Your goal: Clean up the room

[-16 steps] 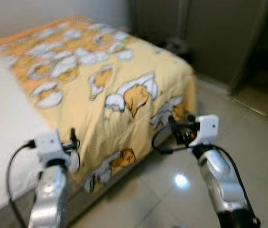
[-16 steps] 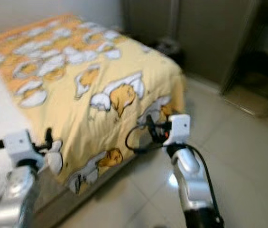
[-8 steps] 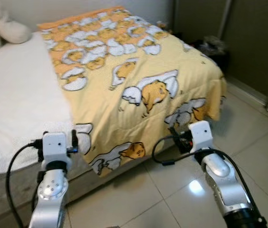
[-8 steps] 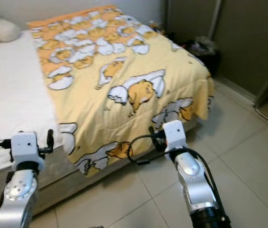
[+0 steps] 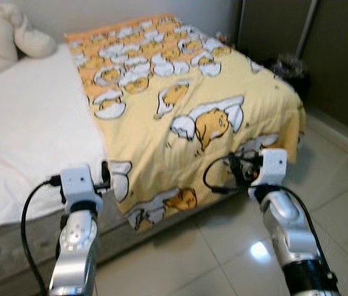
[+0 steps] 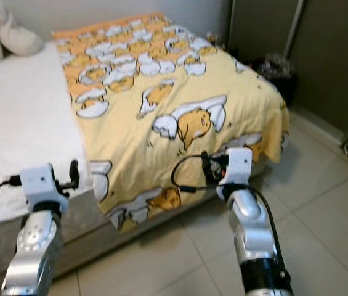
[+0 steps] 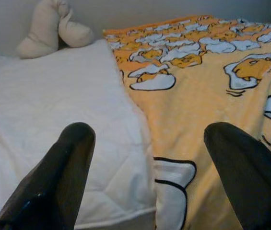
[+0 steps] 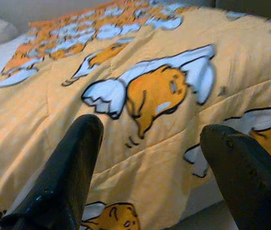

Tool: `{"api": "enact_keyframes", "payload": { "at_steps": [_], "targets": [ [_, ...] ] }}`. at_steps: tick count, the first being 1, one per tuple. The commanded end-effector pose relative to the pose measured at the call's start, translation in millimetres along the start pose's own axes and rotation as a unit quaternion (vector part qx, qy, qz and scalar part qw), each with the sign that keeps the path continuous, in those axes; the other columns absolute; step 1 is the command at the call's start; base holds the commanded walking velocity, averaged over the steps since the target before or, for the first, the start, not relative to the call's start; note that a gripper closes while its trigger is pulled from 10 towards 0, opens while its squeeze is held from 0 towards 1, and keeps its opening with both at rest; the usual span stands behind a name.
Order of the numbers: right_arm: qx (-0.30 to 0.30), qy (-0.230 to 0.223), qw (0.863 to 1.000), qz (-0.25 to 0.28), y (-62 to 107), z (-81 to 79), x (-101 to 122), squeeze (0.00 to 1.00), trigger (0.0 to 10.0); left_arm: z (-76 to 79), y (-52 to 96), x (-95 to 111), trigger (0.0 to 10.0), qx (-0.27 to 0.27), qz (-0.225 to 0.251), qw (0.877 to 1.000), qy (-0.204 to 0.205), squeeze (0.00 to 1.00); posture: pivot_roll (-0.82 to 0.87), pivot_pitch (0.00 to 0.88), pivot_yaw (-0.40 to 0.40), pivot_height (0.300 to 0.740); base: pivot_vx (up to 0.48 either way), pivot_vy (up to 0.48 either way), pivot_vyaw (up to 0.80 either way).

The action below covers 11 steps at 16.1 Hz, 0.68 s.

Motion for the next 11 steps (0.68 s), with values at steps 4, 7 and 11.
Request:
{"api": "enact_keyframes", "payload": {
  "at_steps": [4, 7, 11],
  "targets": [
    [0.017, 0.012, 1.0, 0.001, -4.6, -7.4, 2.4, 0.0, 10.0, -5.6, -3.7, -3.0, 10.0, 0.019, -0.008, 1.0, 0.001, 0.0, -0.18, 0.0, 0.126, 0.74, 0.437, 0.0, 0.42],
    [0.028, 0.016, 0.999, 0.001, -2.8, -10.0, 0.9, 0.0, 10.0, -5.1, -5.5, -5.7, 10.0, 0.015, -0.017, 1.0, -0.001, 0.0, -0.19, 0.0, 0.13, 0.74, 0.0, 0.0, 0.43],
    [0.043, 0.018, 0.999, -0.005, 0.8, -11.9, -3.2, 0.0, 10.0, -2.3, -6.1, -7.2, 10.0, 0.003, -0.02, 1.0, -0.007, 0.0, -0.19, 0.0, 0.134, 0.74, 0.0, 0.0, 0.45]
  ]
}}
Point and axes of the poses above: a point about 5 cm out from each wrist's last joint towards the gripper, its own y axis pointing back from the gripper into the wrist, its own x axis along the axis of the wrist's last joint, z = x × y, the point moved 3 cm from there along -y, pointing out of the wrist towards the gripper
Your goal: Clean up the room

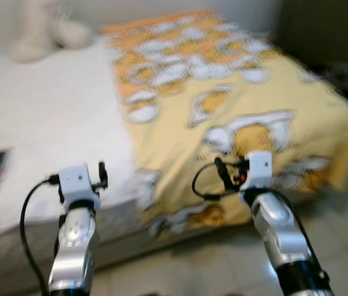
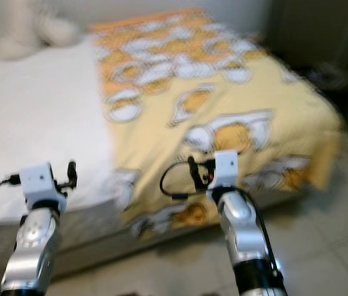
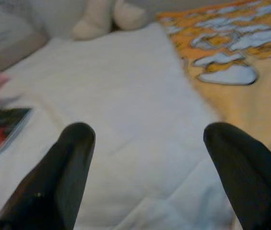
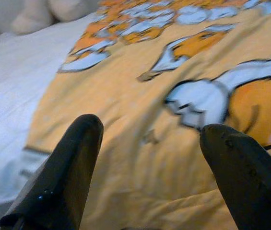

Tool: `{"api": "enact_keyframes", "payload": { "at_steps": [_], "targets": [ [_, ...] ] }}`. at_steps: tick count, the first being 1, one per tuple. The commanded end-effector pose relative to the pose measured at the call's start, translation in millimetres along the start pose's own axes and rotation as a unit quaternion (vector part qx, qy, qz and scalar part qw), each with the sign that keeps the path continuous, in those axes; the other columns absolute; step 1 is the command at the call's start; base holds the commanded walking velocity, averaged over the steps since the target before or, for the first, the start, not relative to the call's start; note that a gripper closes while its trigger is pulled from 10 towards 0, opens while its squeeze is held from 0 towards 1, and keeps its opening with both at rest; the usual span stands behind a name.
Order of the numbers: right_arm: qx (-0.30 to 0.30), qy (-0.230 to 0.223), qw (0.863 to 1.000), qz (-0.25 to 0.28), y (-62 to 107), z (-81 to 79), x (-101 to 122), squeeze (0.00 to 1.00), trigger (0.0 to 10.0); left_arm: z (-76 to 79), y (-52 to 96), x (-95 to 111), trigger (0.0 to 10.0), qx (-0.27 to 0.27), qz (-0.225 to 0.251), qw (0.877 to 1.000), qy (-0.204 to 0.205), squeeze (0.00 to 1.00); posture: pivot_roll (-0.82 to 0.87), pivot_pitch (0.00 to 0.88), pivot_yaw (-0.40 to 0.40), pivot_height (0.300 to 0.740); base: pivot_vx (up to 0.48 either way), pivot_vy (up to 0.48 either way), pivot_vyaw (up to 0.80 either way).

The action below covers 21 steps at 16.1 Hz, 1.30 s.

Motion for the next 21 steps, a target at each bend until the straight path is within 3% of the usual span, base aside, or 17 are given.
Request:
{"api": "enact_keyframes", "payload": {
  "at_steps": [1, 6, 8, 12, 15, 16, 18, 21],
  "targets": [
    [0.001, 0.0, 1.0, 0.009, 0.5, 1.9, 5, 0.0, 10.0, 0.9, 0.3, -2, 10.0, -0.005, -0.005, 1.0, -0.002, 0.0, -0.19, 0.0, 0.131, 0.74, 0.0, 0.0, 0.45],
    [0.012, 0.028, 0.999, 0.015, 0.2, 11.2, 15, 0.0, 10.0, 0.0, 15.5, -31, 10.0, -0.031, -0.046, 0.998, 0.015, 0.0, -0.19, 0.0, 0.089, 0.74, 0.0, 0.0, 0.45],
    [0.015, 0.039, 0.999, 0.008, -3.1, 15.4, 16, 0.0, 10.0, 8.0, 15.1, -25, 10.0, -0.052, -0.033, 0.998, 0.026, 0.0, -0.18, 0.0, 0.077, 0.74, 0.0, 0.0, 0.44],
    [0.018, 0.025, 0.999, 0.018, -13.7, 6.0, 20, 0.0, 10.0, 28.8, 8.2, -11, 10.0, -0.087, -0.011, 0.996, 0.031, 0.0, -0.17, 0.0, 0.084, 0.74, 0.0, 0.0, 0.45],
    [0.032, 0.028, 0.999, 0.008, -14.8, 1.8, 16, 0.0, 10.0, 29.8, 4.8, -8, 10.0, -0.087, -0.006, 0.996, 0.024, 0.0, -0.14, 0.0, 0.06, 0.74, 0.0, 0.0, 0.45],
    [0.048, 0.029, 0.998, 0.0, -16.8, -5.3, 12, 0.0, 10.0, 28.1, 2.5, -3, 10.0, -0.079, 0.005, 0.997, 0.007, 0.0, -0.13, 0.0, 0.042, 0.74, 0.0, -0.454, 0.44],
    [0.057, 0.027, 0.998, 0.004, -20.1, -13.5, 13, 0.0, 10.0, 23.5, 0.7, -3, 10.0, -0.065, 0.005, 0.998, 0.014, 0.0, -0.12, 0.0, 0.041, 0.74, 0.0, -0.458, 0.45],
    [0.035, 0.012, 0.999, 0.007, -19.6, -8.7, 11, 0.0, 10.0, 22.8, 3.7, -3, 10.0, -0.072, 0.008, 0.997, 0.004, 0.0, -0.12, 0.0, 0.07, 0.74, 0.0, -0.458, 0.45]
  ]
}}
Point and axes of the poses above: a point about 5 cm out from each wrist's last joint towards the gripper, its own y axis pointing back from the gripper into the wrist, its own x axis along the axis of the wrist's last joint, z = x × y, the point moved 3 cm from there along -y, pointing out of the wrist towards the gripper
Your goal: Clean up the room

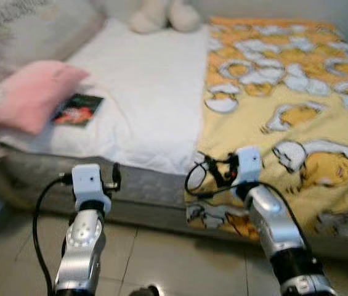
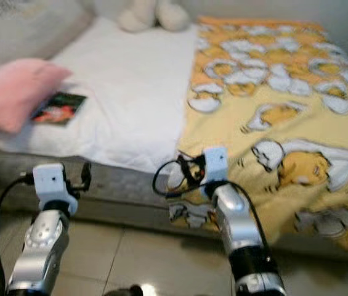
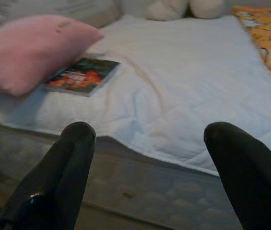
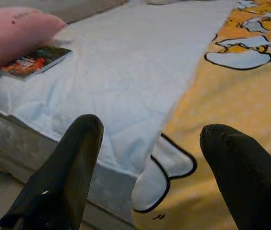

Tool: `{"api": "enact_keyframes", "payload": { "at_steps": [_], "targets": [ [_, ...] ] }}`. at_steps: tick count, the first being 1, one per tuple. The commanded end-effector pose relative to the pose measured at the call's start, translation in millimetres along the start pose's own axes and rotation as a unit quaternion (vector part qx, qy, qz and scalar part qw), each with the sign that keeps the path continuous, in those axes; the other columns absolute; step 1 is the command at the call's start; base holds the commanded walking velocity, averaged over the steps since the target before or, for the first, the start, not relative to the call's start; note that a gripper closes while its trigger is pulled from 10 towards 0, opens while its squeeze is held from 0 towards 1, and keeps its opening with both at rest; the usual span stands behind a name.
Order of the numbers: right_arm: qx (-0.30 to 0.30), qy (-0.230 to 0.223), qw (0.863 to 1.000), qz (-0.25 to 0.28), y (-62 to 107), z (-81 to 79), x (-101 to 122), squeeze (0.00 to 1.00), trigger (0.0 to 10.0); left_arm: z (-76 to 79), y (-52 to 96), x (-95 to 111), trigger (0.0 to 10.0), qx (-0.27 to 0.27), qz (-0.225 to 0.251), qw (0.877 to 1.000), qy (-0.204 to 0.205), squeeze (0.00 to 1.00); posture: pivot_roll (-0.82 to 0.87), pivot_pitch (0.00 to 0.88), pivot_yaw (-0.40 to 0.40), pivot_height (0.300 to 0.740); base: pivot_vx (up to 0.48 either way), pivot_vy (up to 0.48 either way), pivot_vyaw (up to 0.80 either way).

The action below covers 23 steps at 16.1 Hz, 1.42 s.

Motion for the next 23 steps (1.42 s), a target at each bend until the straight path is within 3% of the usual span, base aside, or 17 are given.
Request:
{"api": "enact_keyframes", "payload": {
  "at_steps": [1, 3, 7, 9, 11, 13, 16, 20, 22, 23],
  "targets": [
    [-0.009, -0.004, 1.0, 0.009, -1.2, 2.5, 3, 0.0, 10.0, 0.6, 0.4, 2, 10.0, -0.002, 0.004, 1.0, -0.005, 0.0, -0.12, 0.0, 0.076, 0.74, 0.0, -0.458, 0.46],
    [-0.011, -0.006, 1.0, 0.013, -1.0, 2.2, 2, 0.0, 10.0, -6.9, -0.1, 4, 10.0, 0.017, 0.007, 1.0, 0.023, 0.0, -0.13, 0.0, 0.089, 0.74, 0.0, -0.231, 0.45],
    [-0.019, -0.006, 1.0, 0.017, -0.5, 7.7, 3, 0.0, 10.0, -15.2, -6.8, 4, 10.0, 0.044, -0.001, 0.999, -0.022, 0.0, -0.14, 0.0, 0.112, 0.74, 0.0, 0.0, 0.45],
    [-0.021, -0.015, 0.999, 0.026, -0.6, 9.0, 5, 0.0, 10.0, -14.9, -9.3, 3, 10.0, 0.037, -0.008, 0.999, -0.016, 0.0, -0.14, 0.0, 0.117, 0.74, 0.0, 0.0, 0.44],
    [-0.021, -0.011, 0.999, 0.024, 0.3, 10.6, 3, 0.0, 10.0, -11.3, -8.3, 0, 10.0, 0.021, -0.014, 1.0, -0.006, 0.0, -0.14, 0.0, 0.117, 0.74, 0.0, 0.0, 0.44],
    [-0.037, -0.016, 0.999, 0.024, 7.1, 19.4, 0, 0.0, 10.0, -18.8, -2.3, 0, 10.0, 0.037, -0.007, 0.999, 0.037, 0.0, -0.14, 0.0, 0.115, 0.74, 0.0, 0.0, 0.44],
    [-0.041, -0.014, 0.999, 0.017, 14.6, 21.4, -9, 0.0, 10.0, -27.1, 3.7, -2, 10.0, 0.042, -0.005, 0.999, 0.019, 0.0, -0.15, 0.0, 0.117, 0.74, 0.0, 0.0, 0.44],
    [-0.033, -0.009, 0.999, 0.018, 13.3, 18.3, -8, 0.0, 10.0, -9.0, -1.8, 5, 10.0, 0.009, 0.004, 1.0, -0.012, 0.0, -0.15, 0.0, 0.119, 0.74, 0.0, 0.0, 0.44],
    [-0.021, -0.006, 1.0, 0.016, 10.5, 15.5, -6, 0.0, 10.0, -13.6, -3.1, 2, 10.0, 0.026, -0.011, 0.999, 0.023, 0.0, -0.16, 0.0, 0.12, 0.74, 0.42, 0.0, 0.44],
    [-0.017, -0.006, 1.0, 0.009, 8.5, 12.7, -7, 0.0, 10.0, -16.0, -3.0, 2, 10.0, 0.032, -0.011, 0.999, 0.016, 0.0, -0.16, 0.0, 0.12, 0.74, 0.458, 0.0, 0.0]
  ]
}}
Point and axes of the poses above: a point about 5 cm out from each wrist's last joint towards the gripper, its own y axis pointing back from the gripper into the wrist, its own x axis along the axis of the wrist's last joint, z = x × y, the point moved 3 cm from there along -y, pointing out of the wrist towards the gripper
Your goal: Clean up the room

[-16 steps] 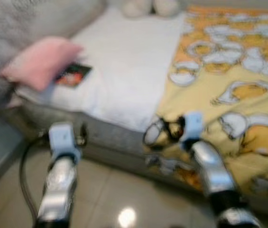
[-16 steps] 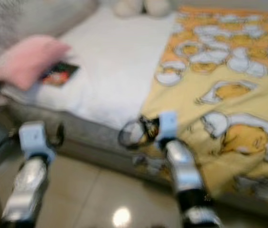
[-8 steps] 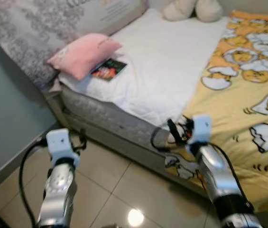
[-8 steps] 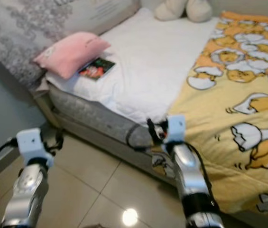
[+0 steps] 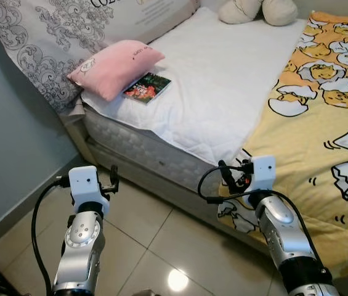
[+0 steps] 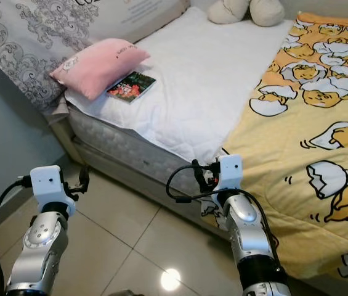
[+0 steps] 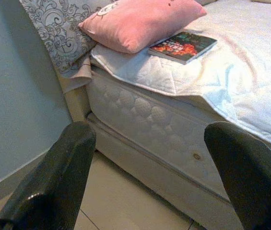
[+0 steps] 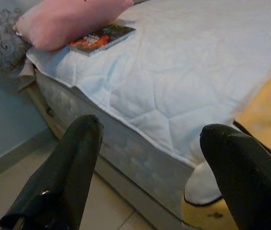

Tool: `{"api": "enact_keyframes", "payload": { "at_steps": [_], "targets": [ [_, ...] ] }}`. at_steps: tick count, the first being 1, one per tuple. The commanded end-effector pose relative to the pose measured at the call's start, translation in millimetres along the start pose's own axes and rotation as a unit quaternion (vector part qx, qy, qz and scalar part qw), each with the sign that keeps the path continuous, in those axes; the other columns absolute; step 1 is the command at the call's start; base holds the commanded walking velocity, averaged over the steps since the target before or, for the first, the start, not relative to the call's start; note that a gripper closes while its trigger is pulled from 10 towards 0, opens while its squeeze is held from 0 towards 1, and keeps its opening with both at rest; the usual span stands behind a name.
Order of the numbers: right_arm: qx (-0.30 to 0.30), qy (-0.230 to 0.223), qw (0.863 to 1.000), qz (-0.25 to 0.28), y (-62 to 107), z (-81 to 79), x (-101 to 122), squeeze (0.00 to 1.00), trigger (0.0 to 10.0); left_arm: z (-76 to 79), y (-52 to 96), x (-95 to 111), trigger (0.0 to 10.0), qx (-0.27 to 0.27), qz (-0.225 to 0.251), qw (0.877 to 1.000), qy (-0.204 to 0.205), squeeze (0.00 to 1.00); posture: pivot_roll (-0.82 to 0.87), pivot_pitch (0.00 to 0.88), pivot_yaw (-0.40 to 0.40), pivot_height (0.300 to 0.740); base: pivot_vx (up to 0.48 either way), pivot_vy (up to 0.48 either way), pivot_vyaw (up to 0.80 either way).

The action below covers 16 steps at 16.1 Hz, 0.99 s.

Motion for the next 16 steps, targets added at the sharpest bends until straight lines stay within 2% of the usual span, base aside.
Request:
{"api": "enact_keyframes", "payload": {
  "at_steps": [1, 5, 10, 16],
  "targets": [
    [0.016, -0.001, 1.0, 0.01, -7.1, -7.4, 10.7, 0.0, 10.0, -6.9, -2.8, 7.6, 10.0, 0.012, 0.01, 1.0, -0.005, 0.0, -0.15, 0.0, 0.119, 0.74, 0.458, 0.0, 0.0],
    [0.012, 0.001, 1.0, 0.012, -7.4, -4.5, 11.8, 0.0, 10.0, -8.8, -2.6, 7.5, 10.0, 0.02, 0.009, 1.0, -0.008, 0.0, -0.15, 0.0, 0.117, 0.74, 0.458, 0.0, 0.0],
    [0.02, 0.005, 1.0, 0.018, -9.0, -8.0, 13.9, 0.0, 10.0, -9.1, -3.4, 8.8, 10.0, 0.018, 0.012, 1.0, -0.015, 0.0, -0.15, 0.0, 0.12, 0.74, 0.461, 0.0, 0.69],
    [0.024, -0.004, 1.0, 0.015, -9.0, -8.0, 11.8, 0.0, 10.0, -9.0, -2.8, 9.3, 10.0, 0.019, 0.013, 1.0, -0.014, 0.0, -0.14, 0.0, 0.119, 0.74, 0.0, 0.0, 0.61]
  ]
}}
Point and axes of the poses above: a point about 5 cm out from each wrist's last joint towards the gripper, its own y axis pointing back from the gripper into the wrist, its own x axis along the axis of the wrist's last joint, z = x × y, the point moved 3 cm from there along -y, pointing out of the wrist towards the gripper
